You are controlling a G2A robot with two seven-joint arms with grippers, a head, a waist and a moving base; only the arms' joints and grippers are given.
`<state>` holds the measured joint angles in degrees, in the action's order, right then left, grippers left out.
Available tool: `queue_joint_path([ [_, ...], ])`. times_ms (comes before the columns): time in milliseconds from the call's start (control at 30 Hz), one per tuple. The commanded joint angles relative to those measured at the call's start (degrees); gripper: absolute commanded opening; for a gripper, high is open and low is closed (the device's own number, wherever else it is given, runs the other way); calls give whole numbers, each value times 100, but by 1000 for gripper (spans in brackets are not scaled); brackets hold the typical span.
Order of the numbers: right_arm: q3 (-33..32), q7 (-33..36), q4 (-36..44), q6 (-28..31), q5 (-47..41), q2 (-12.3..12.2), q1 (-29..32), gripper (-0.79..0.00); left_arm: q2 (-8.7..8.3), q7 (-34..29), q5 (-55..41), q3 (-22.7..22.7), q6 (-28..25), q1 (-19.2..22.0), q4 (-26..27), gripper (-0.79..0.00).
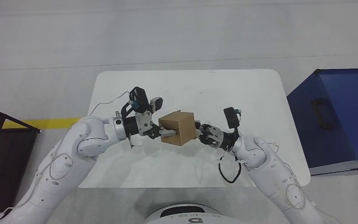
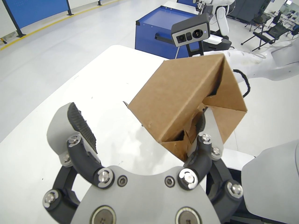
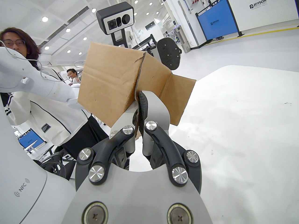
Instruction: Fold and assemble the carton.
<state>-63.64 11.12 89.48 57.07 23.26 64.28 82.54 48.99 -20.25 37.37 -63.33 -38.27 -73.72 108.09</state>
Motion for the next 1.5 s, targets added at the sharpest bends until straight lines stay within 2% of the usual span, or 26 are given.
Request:
queue_joint_path([
  [0, 1, -8, -7, 7, 6, -1, 0, -785, 8, -27, 12, 13, 3, 7, 13, 0],
  [200, -11, -33, -26, 50, -5, -6, 5, -785, 42, 90, 27, 4, -11, 26, 21, 0],
  [367, -33, -25, -69, 93, -106, -17, -12, -785, 32, 296, -100, -199, -228, -57, 13, 0],
  [700, -255, -31, -584, 29, -482, -57, -245, -785, -84, 1147, -366, -1350, -872, -705, 79, 0],
  [867, -373, -167, -629, -207, -216, -53, -258, -785, -114, 1052, -233, -1645, -908, -924, 20, 0],
  [1067, -366, -308, -591, -286, -60, -31, -244, -785, -85, 918, -79, -1486, -969, -940, 61, 0],
  [1467, -393, -403, -571, -461, 91, -21, -216, -785, -26, 1156, -228, -1372, -911, -795, -146, 0],
])
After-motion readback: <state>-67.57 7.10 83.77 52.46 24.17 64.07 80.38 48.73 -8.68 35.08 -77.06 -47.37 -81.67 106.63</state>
